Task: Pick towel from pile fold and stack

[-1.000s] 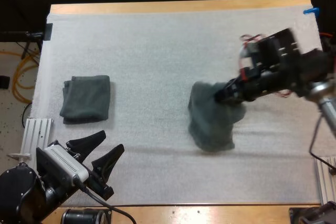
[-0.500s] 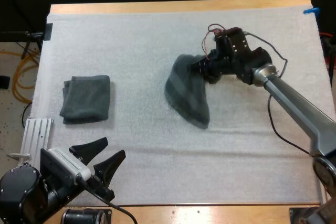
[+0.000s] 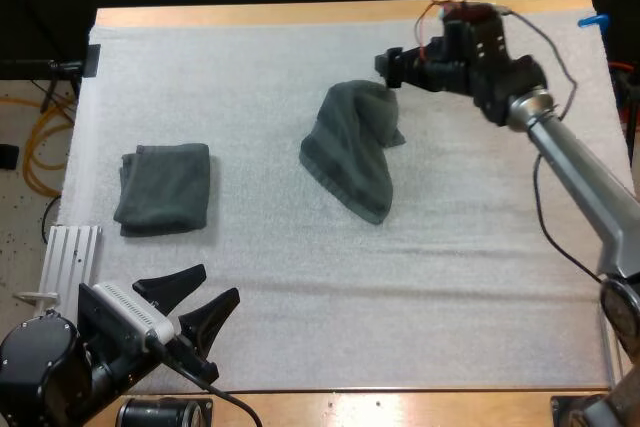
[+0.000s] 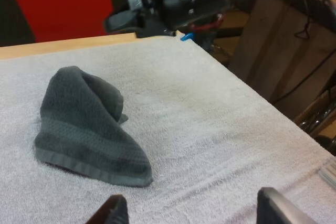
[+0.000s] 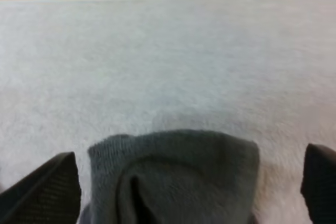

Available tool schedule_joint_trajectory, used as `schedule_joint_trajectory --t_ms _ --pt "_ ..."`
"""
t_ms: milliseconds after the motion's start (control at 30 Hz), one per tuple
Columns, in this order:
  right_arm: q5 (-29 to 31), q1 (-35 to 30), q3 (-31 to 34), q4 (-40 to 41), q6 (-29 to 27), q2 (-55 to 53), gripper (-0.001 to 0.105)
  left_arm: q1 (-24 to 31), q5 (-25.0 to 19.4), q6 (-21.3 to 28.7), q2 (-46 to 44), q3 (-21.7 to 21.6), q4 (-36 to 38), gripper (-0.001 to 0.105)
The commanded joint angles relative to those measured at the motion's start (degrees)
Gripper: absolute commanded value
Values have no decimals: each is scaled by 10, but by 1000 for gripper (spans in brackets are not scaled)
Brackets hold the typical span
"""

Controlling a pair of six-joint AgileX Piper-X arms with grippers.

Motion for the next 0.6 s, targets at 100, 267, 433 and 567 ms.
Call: schedule_joint_trajectory --t_ms 100,267,433,567 --pt "-6 2 -7 98 -15 -48 84 1 4 -6 0 -3 0 51" --pt "-18 23 -7 218 -44 -106 81 1 4 -6 0 -3 2 51" --pt "-14 42 0 283 -52 -148 71 1 -15 -6 0 -3 33 51" --pt "-14 51 57 284 -48 -178 71 1 -64 -1 0 -3 70 51"
